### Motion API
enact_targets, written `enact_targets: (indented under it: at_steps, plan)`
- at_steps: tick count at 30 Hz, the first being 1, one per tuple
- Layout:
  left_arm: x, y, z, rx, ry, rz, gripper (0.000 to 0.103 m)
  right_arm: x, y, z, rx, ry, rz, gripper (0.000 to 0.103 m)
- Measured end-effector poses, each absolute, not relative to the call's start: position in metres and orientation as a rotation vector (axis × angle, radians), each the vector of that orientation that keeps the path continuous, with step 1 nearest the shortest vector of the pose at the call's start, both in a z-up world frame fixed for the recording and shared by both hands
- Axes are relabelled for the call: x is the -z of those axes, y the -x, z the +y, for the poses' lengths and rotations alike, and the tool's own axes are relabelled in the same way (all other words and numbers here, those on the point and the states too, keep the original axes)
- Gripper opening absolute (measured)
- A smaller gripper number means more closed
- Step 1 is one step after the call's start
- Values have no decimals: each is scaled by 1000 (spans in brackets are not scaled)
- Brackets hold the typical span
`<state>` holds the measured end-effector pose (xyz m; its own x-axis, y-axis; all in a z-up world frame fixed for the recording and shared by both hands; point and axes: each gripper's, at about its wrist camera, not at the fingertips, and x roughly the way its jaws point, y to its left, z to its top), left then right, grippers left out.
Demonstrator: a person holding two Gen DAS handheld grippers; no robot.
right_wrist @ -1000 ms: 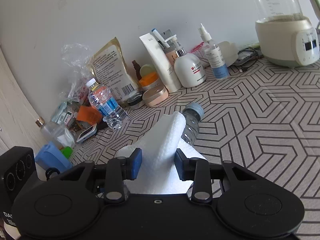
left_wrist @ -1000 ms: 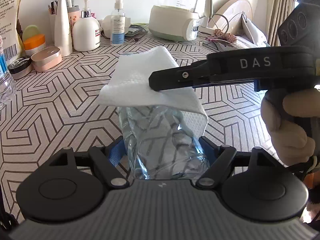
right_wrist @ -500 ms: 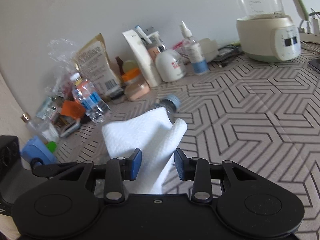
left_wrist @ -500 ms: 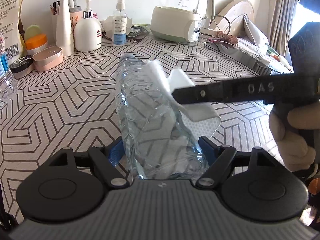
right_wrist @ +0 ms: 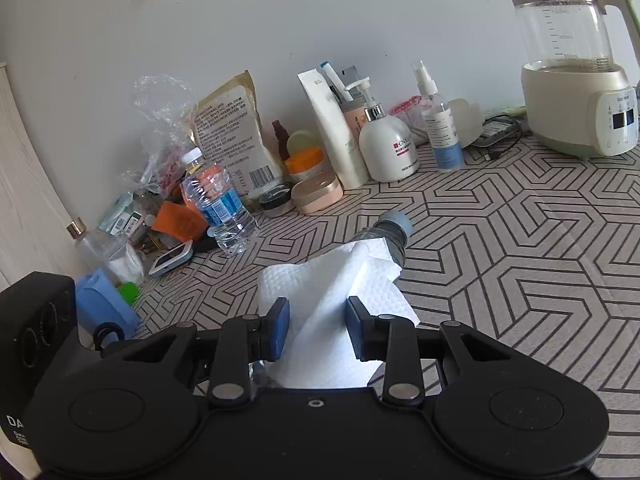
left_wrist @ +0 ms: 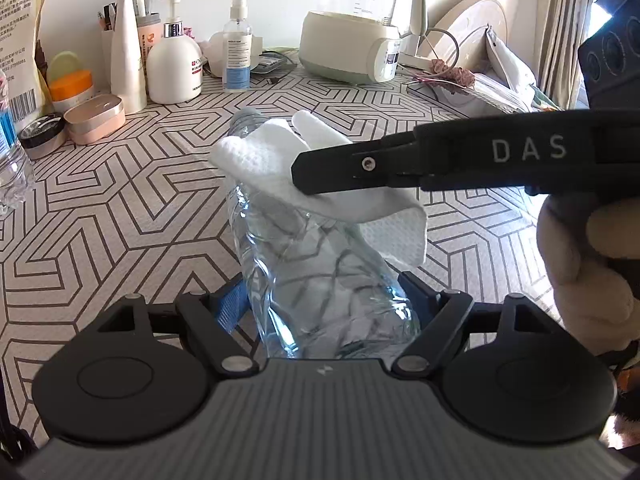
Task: Clean container
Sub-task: 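Slide the towel along the bottle toward its cap with the right tool, then wrap the towel around the bottle again and wipe with the right tool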
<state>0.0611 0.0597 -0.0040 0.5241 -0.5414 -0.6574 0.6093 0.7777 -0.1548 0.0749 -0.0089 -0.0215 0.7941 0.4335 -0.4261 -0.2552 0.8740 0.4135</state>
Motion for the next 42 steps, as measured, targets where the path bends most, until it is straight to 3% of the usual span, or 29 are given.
enact_targets:
  at_steps: [26,42]
  plan:
    - [3,-65,69,688,-5,773,79,34,-62,-32,-370,-445,565,37]
    - [3,-60,62,616,-127,716,74,33,-71,-21,-431,-478,581,37]
